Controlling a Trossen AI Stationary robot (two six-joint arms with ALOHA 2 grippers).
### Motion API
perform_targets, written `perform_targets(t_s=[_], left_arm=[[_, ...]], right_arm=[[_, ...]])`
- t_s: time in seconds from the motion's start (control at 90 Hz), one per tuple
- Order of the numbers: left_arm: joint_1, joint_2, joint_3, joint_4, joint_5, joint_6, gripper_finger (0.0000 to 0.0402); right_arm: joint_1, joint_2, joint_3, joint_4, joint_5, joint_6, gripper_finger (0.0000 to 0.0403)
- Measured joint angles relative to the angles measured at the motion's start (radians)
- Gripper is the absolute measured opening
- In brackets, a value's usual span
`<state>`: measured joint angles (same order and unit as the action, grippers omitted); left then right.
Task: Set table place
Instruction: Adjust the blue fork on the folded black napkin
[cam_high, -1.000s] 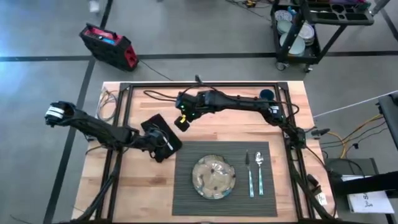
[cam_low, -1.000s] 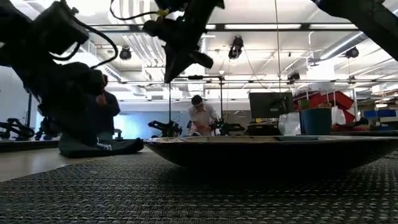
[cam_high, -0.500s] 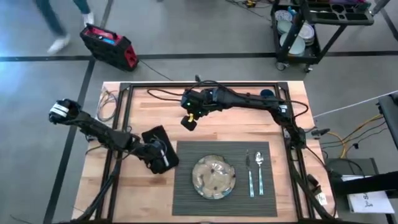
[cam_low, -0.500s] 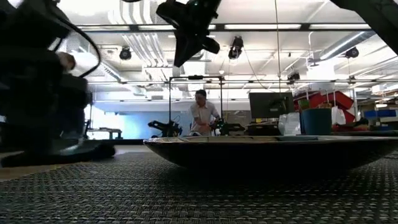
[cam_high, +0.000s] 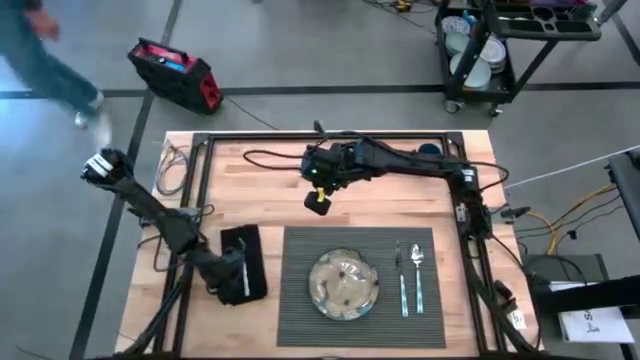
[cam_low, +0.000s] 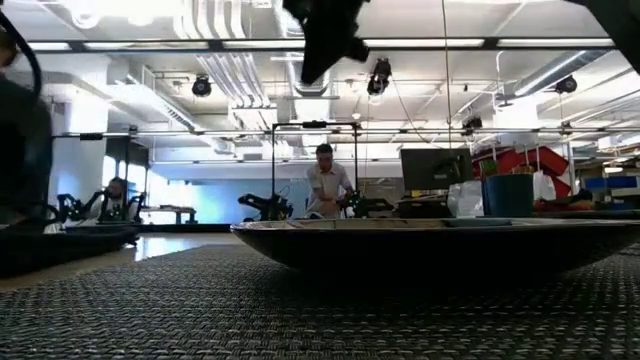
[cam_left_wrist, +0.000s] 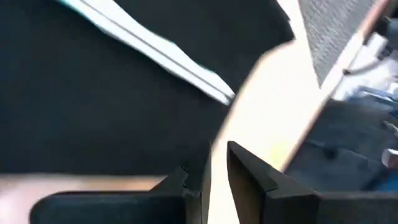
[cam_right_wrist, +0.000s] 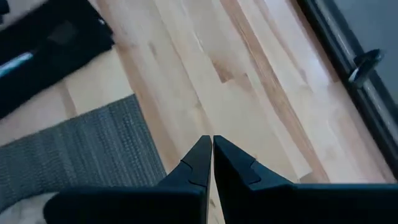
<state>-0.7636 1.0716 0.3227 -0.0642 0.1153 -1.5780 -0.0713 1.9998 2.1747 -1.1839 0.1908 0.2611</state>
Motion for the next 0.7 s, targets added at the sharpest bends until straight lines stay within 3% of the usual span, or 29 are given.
perform_targets(t_s=[0.356, 0.444, 0.544, 0.633, 0.7], left_arm=[[-0.045, -0.09, 0.158, -0.086, -0.19, 0.036, 0.0036], [-0.043, -0.102, 0.222, -0.211, -0.293, 0.089, 0.0036], [-0.033, -0.107, 0.287, -0.401, -0.476, 0.1, 0.0036], [-0.008, -0.107, 0.335, -0.585, -0.642, 0.023, 0.0036], [0.026, -0.102, 0.355, -0.694, -0.695, -0.045, 0.0036]], right_arm=[[0.152, -0.447, -0.18, -0.059, 0.087, 0.162, 0.0], [0.193, -0.559, -0.233, -0.065, 0.151, 0.248, 0.0], [0.243, -0.672, -0.327, -0.069, 0.266, 0.354, 0.0], [0.268, -0.756, -0.433, -0.069, 0.358, 0.448, 0.0], [0.276, -0.802, -0.524, -0.067, 0.398, 0.518, 0.0]])
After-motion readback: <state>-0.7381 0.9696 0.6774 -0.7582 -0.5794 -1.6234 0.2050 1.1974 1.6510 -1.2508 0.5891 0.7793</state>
